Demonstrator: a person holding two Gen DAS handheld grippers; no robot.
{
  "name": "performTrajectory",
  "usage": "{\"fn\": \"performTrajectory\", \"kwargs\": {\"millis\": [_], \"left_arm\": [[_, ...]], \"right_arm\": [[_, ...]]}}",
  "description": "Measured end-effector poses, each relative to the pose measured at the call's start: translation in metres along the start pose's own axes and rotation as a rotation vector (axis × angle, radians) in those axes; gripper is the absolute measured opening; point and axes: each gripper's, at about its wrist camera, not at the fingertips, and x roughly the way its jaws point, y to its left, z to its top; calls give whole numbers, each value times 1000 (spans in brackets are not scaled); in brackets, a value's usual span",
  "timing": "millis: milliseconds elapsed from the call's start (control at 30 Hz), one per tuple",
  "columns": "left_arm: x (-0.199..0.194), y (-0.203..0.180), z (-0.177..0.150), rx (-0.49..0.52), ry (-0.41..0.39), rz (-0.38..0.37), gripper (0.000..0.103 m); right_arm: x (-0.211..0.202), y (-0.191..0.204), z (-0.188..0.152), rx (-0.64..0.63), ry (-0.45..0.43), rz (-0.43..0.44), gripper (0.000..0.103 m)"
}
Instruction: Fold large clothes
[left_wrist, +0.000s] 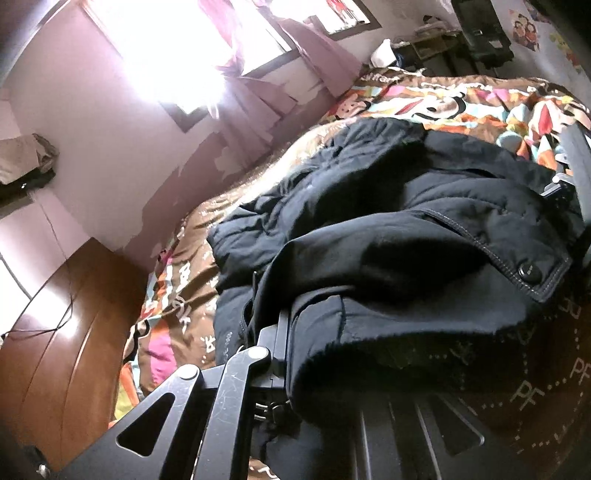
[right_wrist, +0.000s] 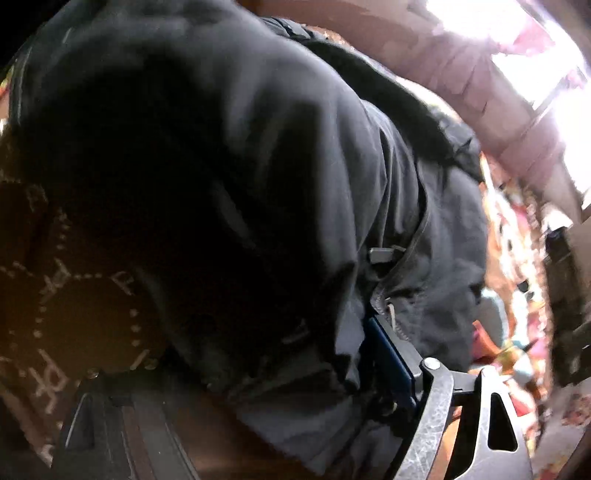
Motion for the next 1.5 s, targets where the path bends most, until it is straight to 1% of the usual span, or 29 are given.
{"fn": "performTrajectory", "kwargs": {"millis": [67, 133, 200, 233, 267, 300, 333, 400, 500, 600, 700, 800, 867, 1000, 1033, 1133, 1200, 1300, 1367, 1500], "left_arm": [[0, 5, -1, -16, -5, 5, 7], [-1, 9, -1, -35, -6, 7, 7], [-2, 11, 0, -46, -5, 8, 7], [-3, 10, 0, -48, -5, 11, 7], [-4, 10, 0, -51, -6, 13, 7], [-5, 10, 0, -54, -6, 18, 7], [-5, 10, 1, -59, -6, 25, 7], [-8, 17, 3, -102, -11, 23, 7], [-21, 29, 6, -182, -61, 30, 6], [-40, 37, 13, -214, -128, 66, 5], [-52, 47, 18, -246, -154, 76, 5], [-64, 57, 24, -282, -153, 59, 5], [-77, 63, 28, -304, -161, 47, 4], [-116, 72, 36, -315, -203, 44, 4], [-125, 74, 38, -323, -203, 33, 4], [-147, 78, 39, -327, -188, -15, 4], [-163, 75, 37, -301, -172, -41, 4], [-180, 66, 36, -251, -151, -57, 4], [-184, 60, 37, -236, -139, -68, 4], [-175, 54, 44, -215, -122, -72, 4]], "right_arm": [[-5, 6, 0, -41, -29, -84, 81], [-10, 6, -1, -60, -53, -144, 73], [-17, -1, 0, -35, -78, -176, 51], [-19, -6, 1, -16, -84, -180, 45], [-24, -13, 3, 9, -97, -167, 35], [-27, -19, 5, 27, -111, -158, 23], [-33, -24, 8, 37, -132, -164, 19], [-47, -29, 17, 61, -172, -178, 15], [-71, -47, 28, 136, -229, -157, 11], [-100, -63, 40, 214, -305, -140, 9], [-123, -76, 50, 254, -367, -133, 9], [-145, -81, 56, 269, -420, -126, 8], [-158, -84, 59, 249, -451, -129, 8], [-192, -90, 62, 224, -507, -141, 8], [-204, -91, 61, 217, -521, -140, 7], [-229, -87, 56, 186, -523, -127, 7], [-241, -81, 49, 145, -504, -111, 7], [-255, -70, 37, 72, -486, -102, 7], [-262, -64, 30, 45, -480, -95, 7], [-258, -66, 27, 58, -455, -67, 7]]}}
